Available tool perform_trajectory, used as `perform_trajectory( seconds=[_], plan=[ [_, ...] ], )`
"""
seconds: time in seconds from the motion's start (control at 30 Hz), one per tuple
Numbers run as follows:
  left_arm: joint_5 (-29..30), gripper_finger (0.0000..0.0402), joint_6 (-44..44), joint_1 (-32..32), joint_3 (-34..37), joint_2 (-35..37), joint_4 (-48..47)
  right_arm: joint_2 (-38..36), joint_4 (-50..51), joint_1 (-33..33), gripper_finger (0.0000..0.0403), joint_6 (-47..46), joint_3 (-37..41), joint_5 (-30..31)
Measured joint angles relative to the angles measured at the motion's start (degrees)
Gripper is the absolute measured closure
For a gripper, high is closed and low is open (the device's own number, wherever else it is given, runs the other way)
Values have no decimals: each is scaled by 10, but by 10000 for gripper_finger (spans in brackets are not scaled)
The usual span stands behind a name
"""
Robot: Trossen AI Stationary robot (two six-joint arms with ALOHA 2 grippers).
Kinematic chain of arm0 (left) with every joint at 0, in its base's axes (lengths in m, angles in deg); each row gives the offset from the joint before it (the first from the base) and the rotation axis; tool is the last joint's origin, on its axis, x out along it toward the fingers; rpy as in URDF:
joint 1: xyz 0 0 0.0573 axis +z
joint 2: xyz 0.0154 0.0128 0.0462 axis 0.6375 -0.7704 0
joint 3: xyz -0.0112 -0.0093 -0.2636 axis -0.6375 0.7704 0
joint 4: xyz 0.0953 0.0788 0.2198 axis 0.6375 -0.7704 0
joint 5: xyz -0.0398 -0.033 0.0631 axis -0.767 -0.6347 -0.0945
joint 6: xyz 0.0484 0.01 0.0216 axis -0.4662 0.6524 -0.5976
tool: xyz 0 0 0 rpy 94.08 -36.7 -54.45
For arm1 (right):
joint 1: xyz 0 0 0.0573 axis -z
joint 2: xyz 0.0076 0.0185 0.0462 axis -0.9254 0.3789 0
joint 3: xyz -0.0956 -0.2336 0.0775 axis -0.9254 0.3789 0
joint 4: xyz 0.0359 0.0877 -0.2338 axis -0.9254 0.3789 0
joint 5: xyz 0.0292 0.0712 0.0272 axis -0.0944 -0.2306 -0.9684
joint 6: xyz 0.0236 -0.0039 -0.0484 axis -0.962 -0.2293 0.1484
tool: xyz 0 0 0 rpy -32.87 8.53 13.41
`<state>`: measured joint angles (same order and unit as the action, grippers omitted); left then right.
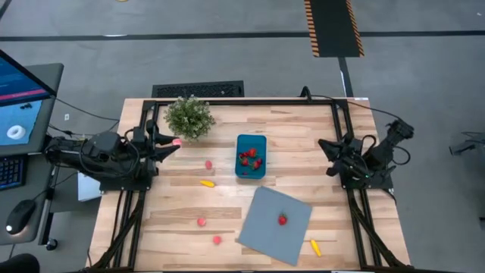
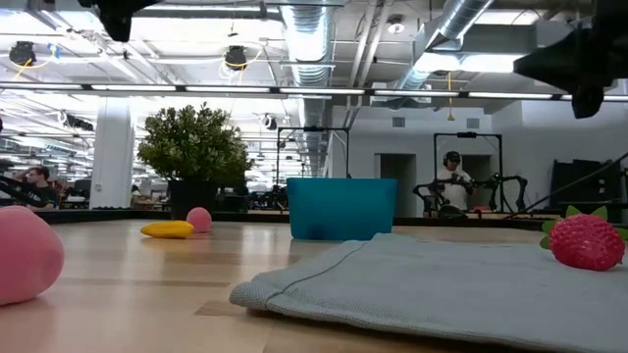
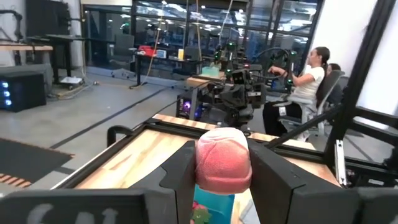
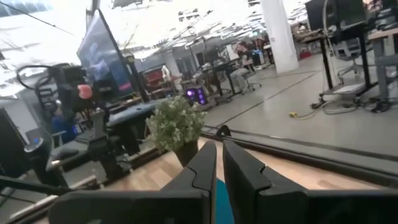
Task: Pick and placing Produce into tupperware
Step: Put the peach into the blue bin
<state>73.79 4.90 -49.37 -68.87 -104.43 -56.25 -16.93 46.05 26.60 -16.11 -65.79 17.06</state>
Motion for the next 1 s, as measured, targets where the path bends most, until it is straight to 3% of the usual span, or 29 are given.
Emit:
perform_trajectory(
  seconds=[0.2, 0.33, 0.53, 0.7, 0.77, 1.0],
  plan=[
    [103, 289, 66, 0, 0, 0, -12, 0, 15, 21, 351, -32, 0, 0],
    [168, 289, 183, 0, 0, 1, -12, 3, 30, 25, 351, -83, 0, -2],
    [213, 289, 401, 0, 0, 5, 44, 3, 48, 25, 351, -111, 0, -2],
    [212, 289, 473, 0, 0, -2, 111, 3, 61, 26, 351, -111, 0, -2],
    [203, 289, 463, 0, 0, -6, 133, 3, 62, 26, 351, -106, 0, -1],
    [164, 289, 223, 0, -1, -13, 132, 3, 61, 26, 351, 7, 0, 0]
  ],
)
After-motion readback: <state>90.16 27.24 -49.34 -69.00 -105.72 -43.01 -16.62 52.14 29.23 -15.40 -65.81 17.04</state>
